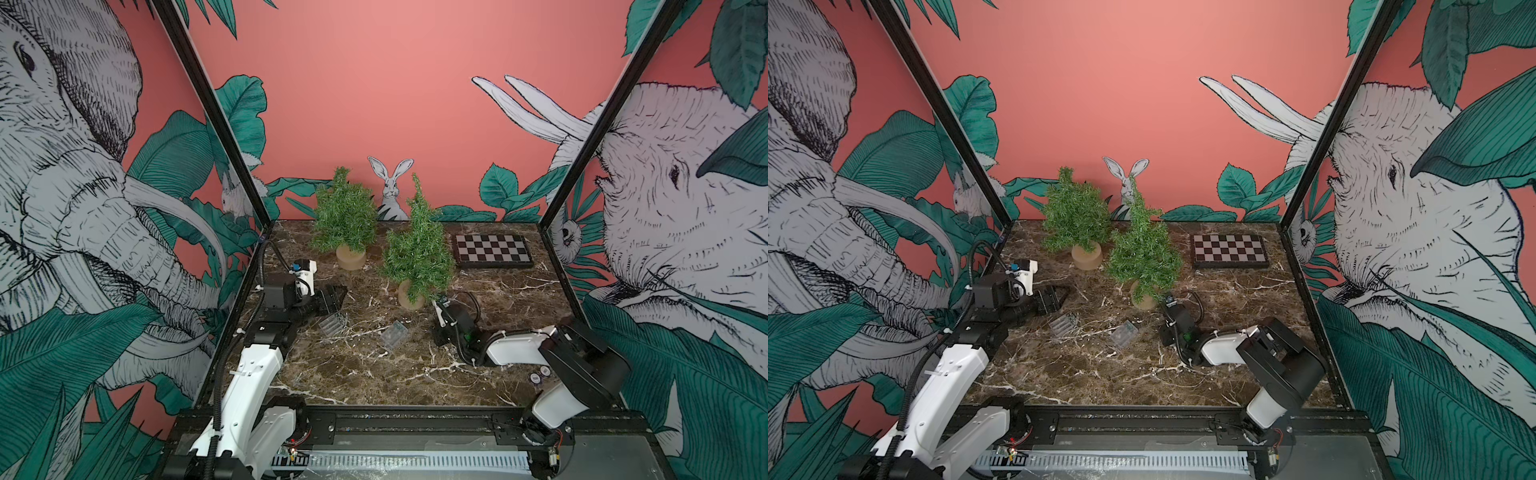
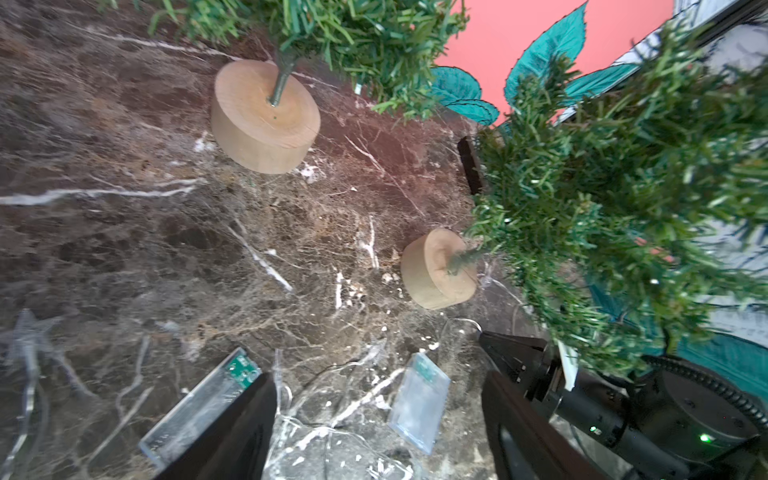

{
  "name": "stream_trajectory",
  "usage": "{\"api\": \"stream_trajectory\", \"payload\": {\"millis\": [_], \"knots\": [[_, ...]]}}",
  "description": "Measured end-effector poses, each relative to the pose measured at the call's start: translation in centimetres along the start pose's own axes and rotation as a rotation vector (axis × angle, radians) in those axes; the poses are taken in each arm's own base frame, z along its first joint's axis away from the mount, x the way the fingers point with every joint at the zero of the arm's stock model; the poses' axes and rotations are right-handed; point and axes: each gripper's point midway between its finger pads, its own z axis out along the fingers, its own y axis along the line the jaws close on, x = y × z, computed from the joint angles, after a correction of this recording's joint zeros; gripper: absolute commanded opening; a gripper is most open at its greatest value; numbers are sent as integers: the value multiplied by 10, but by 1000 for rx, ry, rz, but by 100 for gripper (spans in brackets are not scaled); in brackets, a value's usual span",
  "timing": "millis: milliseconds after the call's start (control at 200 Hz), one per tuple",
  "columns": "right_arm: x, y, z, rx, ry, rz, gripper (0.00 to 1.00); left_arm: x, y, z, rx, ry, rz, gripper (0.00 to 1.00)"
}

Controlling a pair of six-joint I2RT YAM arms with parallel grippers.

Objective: Wrap string light around the christmas tree
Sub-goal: Pick up the light string from the center of the board.

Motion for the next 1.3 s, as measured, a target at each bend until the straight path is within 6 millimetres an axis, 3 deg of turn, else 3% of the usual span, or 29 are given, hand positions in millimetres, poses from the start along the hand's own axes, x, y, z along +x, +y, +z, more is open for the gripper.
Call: {"api": "stream_trajectory", "payload": {"millis": [105, 270, 430, 585, 840, 1020, 1205, 1300], "knots": [[-14, 2, -18, -30, -73, -13, 0, -2, -11, 1, 61, 1, 1, 74], [-53, 8, -45, -64, -202, -40, 0, -6, -24, 0, 129, -6, 10, 74], [-71, 14, -63, -91, -251, -84, 0, -2, -48, 1, 203, -1, 57, 76], [-80, 24, -79, -130, -273, -140, 0, 19, -84, 1, 323, 63, 129, 76], [-91, 36, -107, -176, -320, -229, 0, 46, -117, -7, 400, 101, 283, 77], [-109, 41, -136, -207, -381, -272, 0, 83, -151, -20, 500, 138, 459, 77], [-132, 49, -166, -252, -448, -299, 0, 111, -160, -21, 534, 179, 560, 78], [-139, 52, -178, -274, -475, -312, 0, 124, -165, -22, 549, 191, 607, 89]]}}
